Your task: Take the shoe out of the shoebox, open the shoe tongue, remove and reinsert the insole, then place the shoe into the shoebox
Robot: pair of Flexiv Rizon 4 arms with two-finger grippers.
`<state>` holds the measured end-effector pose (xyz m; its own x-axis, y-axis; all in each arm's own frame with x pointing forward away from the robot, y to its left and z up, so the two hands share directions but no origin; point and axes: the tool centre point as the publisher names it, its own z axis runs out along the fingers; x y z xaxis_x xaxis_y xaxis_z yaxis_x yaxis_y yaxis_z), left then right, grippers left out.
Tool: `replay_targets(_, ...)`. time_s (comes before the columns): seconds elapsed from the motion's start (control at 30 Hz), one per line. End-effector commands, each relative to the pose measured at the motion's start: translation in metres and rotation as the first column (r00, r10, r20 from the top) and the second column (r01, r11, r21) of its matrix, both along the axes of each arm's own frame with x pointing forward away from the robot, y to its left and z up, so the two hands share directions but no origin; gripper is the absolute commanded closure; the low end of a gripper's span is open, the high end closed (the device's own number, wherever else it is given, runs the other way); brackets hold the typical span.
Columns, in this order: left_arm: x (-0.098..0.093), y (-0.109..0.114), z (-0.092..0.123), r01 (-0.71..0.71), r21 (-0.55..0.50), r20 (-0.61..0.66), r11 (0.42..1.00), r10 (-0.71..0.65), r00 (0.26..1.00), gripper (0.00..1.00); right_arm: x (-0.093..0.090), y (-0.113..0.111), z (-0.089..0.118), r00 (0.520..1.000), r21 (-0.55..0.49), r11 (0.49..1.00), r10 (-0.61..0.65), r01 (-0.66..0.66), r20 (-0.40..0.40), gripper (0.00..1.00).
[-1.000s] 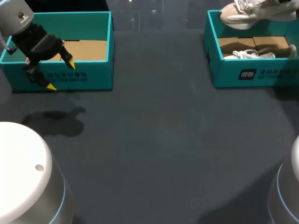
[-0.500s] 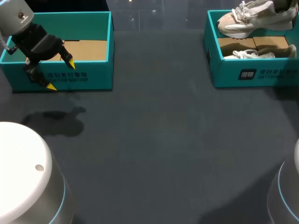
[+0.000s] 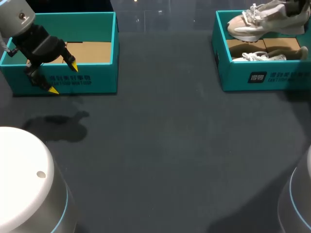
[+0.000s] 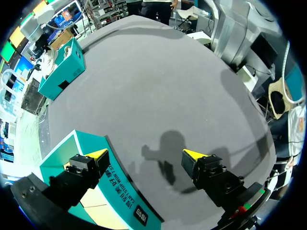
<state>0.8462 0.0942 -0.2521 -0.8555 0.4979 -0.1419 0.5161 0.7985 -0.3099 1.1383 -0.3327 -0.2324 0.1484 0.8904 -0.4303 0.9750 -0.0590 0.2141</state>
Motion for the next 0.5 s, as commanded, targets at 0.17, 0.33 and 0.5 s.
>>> replay_targets(0.17,-0.001,0.000,0.000,0.000,0.002,0.001,1.000,0.000,1.000,0.00,0.018,-0.004,-0.006,1.000,0.006,1.000,0.004,-0.003,-0.018,1.00)
replay_targets(0.33,-0.001,0.000,0.000,0.000,0.002,0.001,1.000,0.000,1.000,0.00,0.021,-0.001,-0.017,0.999,0.011,1.000,0.017,-0.017,-0.028,1.00)
replay_targets(0.5,-0.001,0.000,0.000,0.000,0.002,0.001,1.000,0.000,1.000,0.00,0.019,-0.004,-0.026,0.999,0.015,1.000,0.013,-0.012,-0.038,1.00)
